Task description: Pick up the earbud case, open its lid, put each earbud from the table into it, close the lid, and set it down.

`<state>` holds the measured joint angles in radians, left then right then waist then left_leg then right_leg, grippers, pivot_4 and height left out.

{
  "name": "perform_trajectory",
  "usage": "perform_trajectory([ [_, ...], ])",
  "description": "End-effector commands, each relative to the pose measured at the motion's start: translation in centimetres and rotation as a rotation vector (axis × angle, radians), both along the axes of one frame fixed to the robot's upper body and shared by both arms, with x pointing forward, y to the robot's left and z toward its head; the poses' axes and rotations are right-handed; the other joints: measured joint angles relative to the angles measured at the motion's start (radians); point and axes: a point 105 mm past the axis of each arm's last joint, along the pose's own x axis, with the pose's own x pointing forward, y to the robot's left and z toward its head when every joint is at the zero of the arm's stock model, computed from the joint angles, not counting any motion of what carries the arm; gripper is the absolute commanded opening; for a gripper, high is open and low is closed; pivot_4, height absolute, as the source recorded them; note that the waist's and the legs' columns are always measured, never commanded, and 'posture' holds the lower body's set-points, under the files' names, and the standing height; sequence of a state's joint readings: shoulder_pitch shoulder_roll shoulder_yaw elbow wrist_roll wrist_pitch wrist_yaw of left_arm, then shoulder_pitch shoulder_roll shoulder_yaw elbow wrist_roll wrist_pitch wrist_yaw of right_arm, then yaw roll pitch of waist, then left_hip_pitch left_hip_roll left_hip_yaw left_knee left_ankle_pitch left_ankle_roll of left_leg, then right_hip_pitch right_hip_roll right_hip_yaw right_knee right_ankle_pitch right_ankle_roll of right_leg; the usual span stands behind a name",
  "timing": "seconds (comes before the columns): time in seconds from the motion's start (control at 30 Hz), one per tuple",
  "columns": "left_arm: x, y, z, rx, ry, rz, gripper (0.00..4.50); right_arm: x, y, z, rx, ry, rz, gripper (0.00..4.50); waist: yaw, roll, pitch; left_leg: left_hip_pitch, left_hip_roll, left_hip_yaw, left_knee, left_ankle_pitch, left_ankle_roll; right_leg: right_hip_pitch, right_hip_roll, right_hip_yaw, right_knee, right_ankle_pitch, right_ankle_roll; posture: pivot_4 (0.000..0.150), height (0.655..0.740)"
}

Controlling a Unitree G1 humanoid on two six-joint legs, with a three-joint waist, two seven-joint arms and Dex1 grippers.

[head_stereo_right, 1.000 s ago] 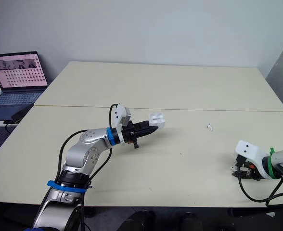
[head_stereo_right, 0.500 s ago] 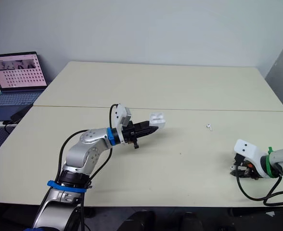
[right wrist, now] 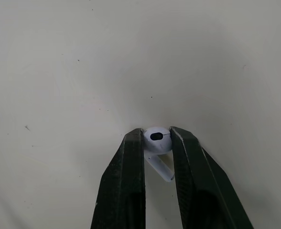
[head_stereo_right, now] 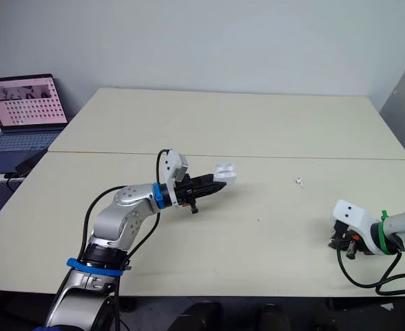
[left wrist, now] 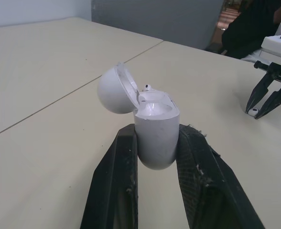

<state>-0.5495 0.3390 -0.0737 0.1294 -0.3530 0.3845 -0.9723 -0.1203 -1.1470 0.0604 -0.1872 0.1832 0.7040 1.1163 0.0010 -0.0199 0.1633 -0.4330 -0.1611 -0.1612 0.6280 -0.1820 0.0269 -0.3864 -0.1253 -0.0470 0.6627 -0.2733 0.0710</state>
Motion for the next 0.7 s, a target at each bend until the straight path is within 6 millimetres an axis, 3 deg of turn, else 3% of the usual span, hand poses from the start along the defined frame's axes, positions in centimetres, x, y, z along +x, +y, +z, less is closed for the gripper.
perform_trajectory([
  [0.03,-0.1,-0.1,1.2,-0.014,-0.050,-0.013,0.73,1.0,2.9,2.1,0.117,-0.088,0.091,0.42,-0.002,0.000,0.000,0.000,0.000,0.000,0.000,0.000,0.000,0.000,0.000,0.000,0.000,0.000,0.000,0.150,0.7400],
  [0.1,-0.1,-0.2,1.2,-0.021,-0.056,-0.016,0.73,2.1,5.0,3.9,0.191,-0.184,0.139,0.42,-0.005,0.001,0.000,0.000,0.000,0.001,0.000,0.000,0.000,-0.001,0.000,0.001,0.000,0.000,0.000,0.150,0.7400],
  [0.2,-0.3,-0.9,1.9,-0.086,-0.080,-0.017,0.73,5.9,10.1,10.8,0.516,-0.472,0.074,0.42,-0.012,0.001,0.001,0.000,0.002,0.003,0.000,0.000,0.000,-0.002,0.000,0.002,0.001,0.000,-0.001,0.150,0.7400],
  [0.3,0.0,-1.5,3.0,-0.145,-0.117,0.015,0.73,7.2,13.9,16.2,0.784,-0.626,0.025,0.42,-0.004,0.001,0.001,-0.001,0.002,0.003,0.000,0.000,0.000,-0.002,0.001,0.003,0.001,0.001,-0.001,0.150,0.7400],
  [0.37,0.4,-1.9,3.8,-0.176,-0.152,0.046,0.73,7.4,15.8,18.5,0.924,-0.678,-0.019,0.42,0.006,0.001,0.001,-0.001,0.002,0.000,-0.001,0.002,-0.003,-0.003,0.001,0.002,0.001,0.001,-0.002,0.150,0.7400],
  [0.53,1.4,-2.8,6.1,-0.246,-0.228,0.109,0.73,7.7,19.0,21.4,1.166,-0.698,-0.133,0.42,0.015,0.001,0.001,-0.001,-0.002,-0.001,0.000,0.002,-0.005,-0.003,0.000,0.003,0.001,0.002,-0.002,0.150,0.7400],
  [0.7,2.2,-3.0,7.6,-0.283,-0.274,0.150,0.73,8.0,19.9,21.0,1.269,-0.623,-0.229,0.42,0.008,0.001,0.001,0.000,-0.002,0.001,0.000,0.002,-0.005,-0.004,0.001,0.005,0.003,0.003,-0.001,0.150,0.7400],
])
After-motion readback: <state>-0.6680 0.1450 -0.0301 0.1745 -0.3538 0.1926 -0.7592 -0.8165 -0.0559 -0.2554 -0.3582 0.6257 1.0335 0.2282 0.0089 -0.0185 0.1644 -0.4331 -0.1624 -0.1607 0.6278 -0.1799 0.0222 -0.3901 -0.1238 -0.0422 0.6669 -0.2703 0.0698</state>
